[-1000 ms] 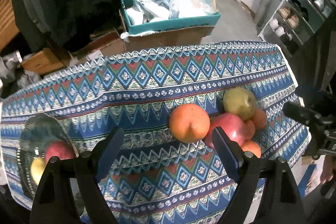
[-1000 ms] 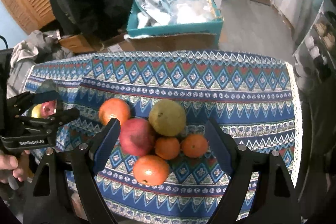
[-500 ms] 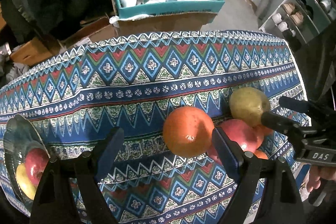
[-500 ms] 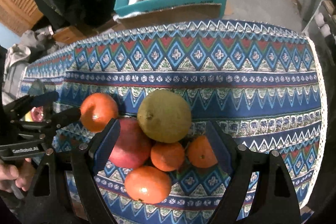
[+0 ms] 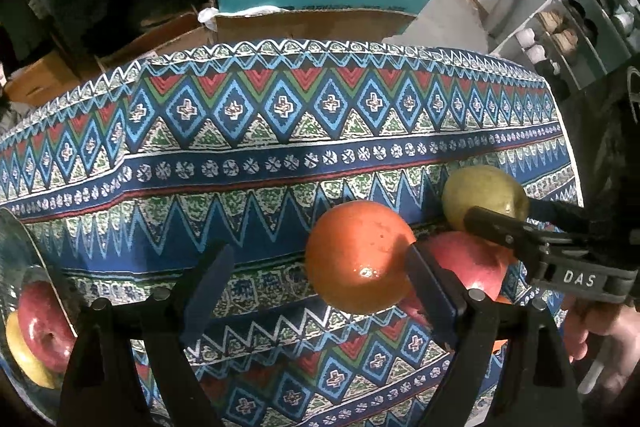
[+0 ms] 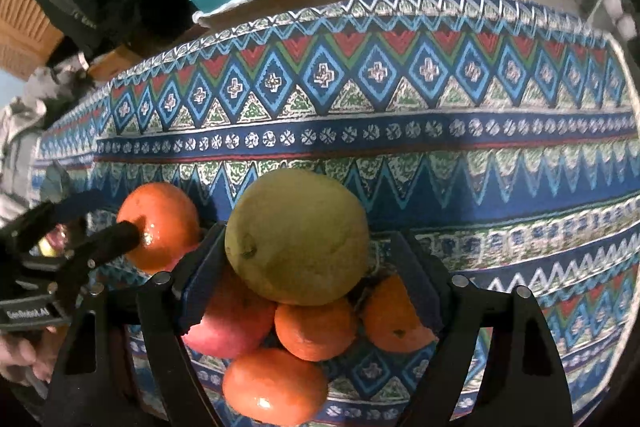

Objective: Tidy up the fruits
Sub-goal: 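Grasp the orange with the left tool while the right grasps the green pear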

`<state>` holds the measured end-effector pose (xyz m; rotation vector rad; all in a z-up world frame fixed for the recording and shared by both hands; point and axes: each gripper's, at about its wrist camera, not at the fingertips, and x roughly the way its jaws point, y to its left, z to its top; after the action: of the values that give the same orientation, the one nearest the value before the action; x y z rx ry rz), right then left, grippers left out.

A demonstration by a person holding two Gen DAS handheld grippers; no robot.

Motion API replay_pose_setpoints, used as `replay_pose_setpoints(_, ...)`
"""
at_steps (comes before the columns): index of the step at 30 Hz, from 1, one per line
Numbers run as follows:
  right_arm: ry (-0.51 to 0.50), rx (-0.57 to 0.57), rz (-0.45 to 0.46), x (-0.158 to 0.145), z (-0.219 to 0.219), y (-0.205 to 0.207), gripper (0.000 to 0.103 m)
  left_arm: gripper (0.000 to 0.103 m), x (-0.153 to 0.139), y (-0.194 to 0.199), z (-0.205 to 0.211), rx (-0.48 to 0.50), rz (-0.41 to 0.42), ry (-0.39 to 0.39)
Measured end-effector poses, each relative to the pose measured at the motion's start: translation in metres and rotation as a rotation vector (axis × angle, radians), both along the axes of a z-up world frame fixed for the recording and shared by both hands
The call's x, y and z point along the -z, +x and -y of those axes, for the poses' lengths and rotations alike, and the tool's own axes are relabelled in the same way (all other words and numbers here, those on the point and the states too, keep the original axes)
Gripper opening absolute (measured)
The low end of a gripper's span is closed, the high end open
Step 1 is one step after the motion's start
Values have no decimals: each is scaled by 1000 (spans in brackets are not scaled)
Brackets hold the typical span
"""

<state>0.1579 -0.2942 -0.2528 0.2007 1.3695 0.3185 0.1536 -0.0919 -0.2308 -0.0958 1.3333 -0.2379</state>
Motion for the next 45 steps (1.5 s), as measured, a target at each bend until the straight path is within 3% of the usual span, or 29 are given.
replay_pose_setpoints(4, 11, 5, 7, -1, 0, -1, 72, 89, 5, 1, 6, 7, -19, -14)
replay_pose_setpoints(11, -70, 16, 65, -12, 10, -9, 72, 89, 20, 7, 15, -7, -72, -40)
replay_pose_setpoints(16, -69, 31, 93, -24, 18, -13, 72, 91, 32, 12, 13, -61, -110, -69)
replay_pose_setpoints(23, -68, 26, 120, -35, 17, -18, 72, 89, 31, 6, 18, -36, -57, -44)
replay_pose_setpoints(27, -78, 14, 127, -34, 15, -17, 72, 70, 26, 1, 20, -6, -36, -83)
replay_pose_setpoints(30, -82, 9, 132, -32, 10, -16, 72, 69, 22, -5, 26, 35, 1, -13)
replay_pose_setpoints(34, -88, -1, 144, -32, 8, -17, 71, 69, 18, -8, 27, 55, 24, 20)
replay_pose_setpoints(45, -85, -27, 239, -58, -1, -26, 71, 68, -12, -18, 12, 48, 120, 21)
